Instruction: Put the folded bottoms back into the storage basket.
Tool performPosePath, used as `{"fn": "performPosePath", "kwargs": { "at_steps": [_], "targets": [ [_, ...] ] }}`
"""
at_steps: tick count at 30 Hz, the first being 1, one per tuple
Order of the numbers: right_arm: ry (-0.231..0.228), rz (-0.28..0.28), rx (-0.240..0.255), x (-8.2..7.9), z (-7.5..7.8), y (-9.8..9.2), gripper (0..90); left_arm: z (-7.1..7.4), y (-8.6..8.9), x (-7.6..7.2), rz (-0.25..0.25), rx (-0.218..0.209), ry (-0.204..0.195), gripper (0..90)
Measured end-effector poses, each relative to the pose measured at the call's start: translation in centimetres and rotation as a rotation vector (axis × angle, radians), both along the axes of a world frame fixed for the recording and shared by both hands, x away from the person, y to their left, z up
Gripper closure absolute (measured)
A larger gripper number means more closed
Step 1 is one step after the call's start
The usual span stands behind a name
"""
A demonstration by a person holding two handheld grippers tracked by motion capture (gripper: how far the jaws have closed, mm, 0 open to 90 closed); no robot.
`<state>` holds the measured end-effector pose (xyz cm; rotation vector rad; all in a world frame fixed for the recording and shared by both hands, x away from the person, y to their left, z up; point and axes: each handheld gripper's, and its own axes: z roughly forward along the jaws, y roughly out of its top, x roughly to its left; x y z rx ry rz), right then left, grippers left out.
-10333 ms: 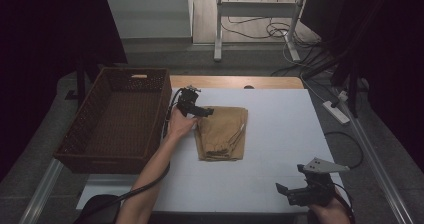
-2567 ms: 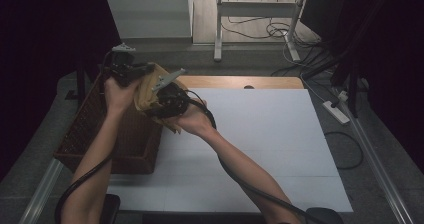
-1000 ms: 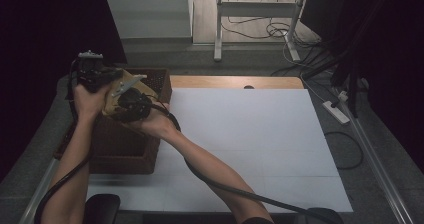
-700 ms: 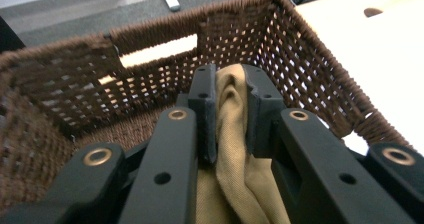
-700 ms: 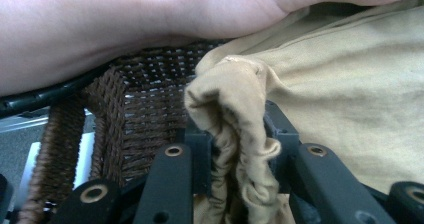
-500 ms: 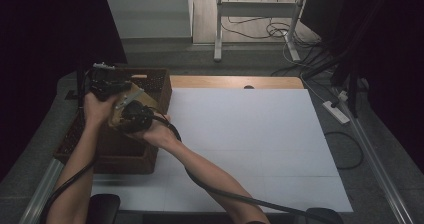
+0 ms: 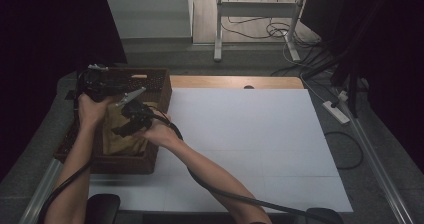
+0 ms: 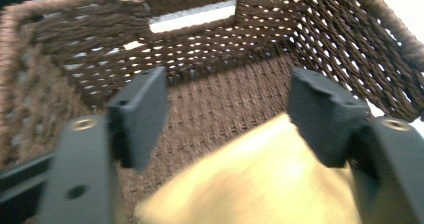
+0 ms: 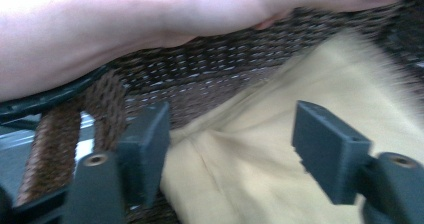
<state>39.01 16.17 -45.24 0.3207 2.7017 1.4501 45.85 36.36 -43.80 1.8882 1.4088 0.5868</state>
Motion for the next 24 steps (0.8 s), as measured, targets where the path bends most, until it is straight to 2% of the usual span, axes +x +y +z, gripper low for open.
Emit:
{"fn": "performPosePath", "kwargs": {
  "at_steps": [2,7,11,13,15,17,24],
  "targets": [
    [0.006,-0.011,0.007,0.1,0.3,-0.3,28.1,0.0,0.3,-0.1,-0.009,-0.043,0.006,22.0],
    [0.038,-0.036,0.004,0.6,0.5,-1.1,22.8,-0.2,0.4,-0.6,-0.044,-0.107,0.017,15.5],
    [0.057,-0.035,0.009,0.7,0.5,-1.8,17.4,-0.3,0.0,-1.0,-0.082,-0.124,0.031,11.0],
    [0.07,-0.033,0.003,0.6,0.5,-2.1,14.0,-0.3,-0.1,-1.1,-0.101,-0.148,0.037,8.3],
    [0.063,-0.036,-0.003,0.5,0.6,-2.4,13.1,-0.3,-0.3,-1.3,-0.123,-0.173,0.043,5.9],
    [0.058,-0.034,-0.006,0.4,0.6,-2.7,10.1,-0.3,-0.6,-1.6,-0.134,-0.161,0.038,4.4],
    [0.043,-0.034,-0.019,0.0,0.7,-3.8,8.6,0.2,-1.5,-3.1,-0.185,-0.068,-0.014,1.2]
  ]
}}
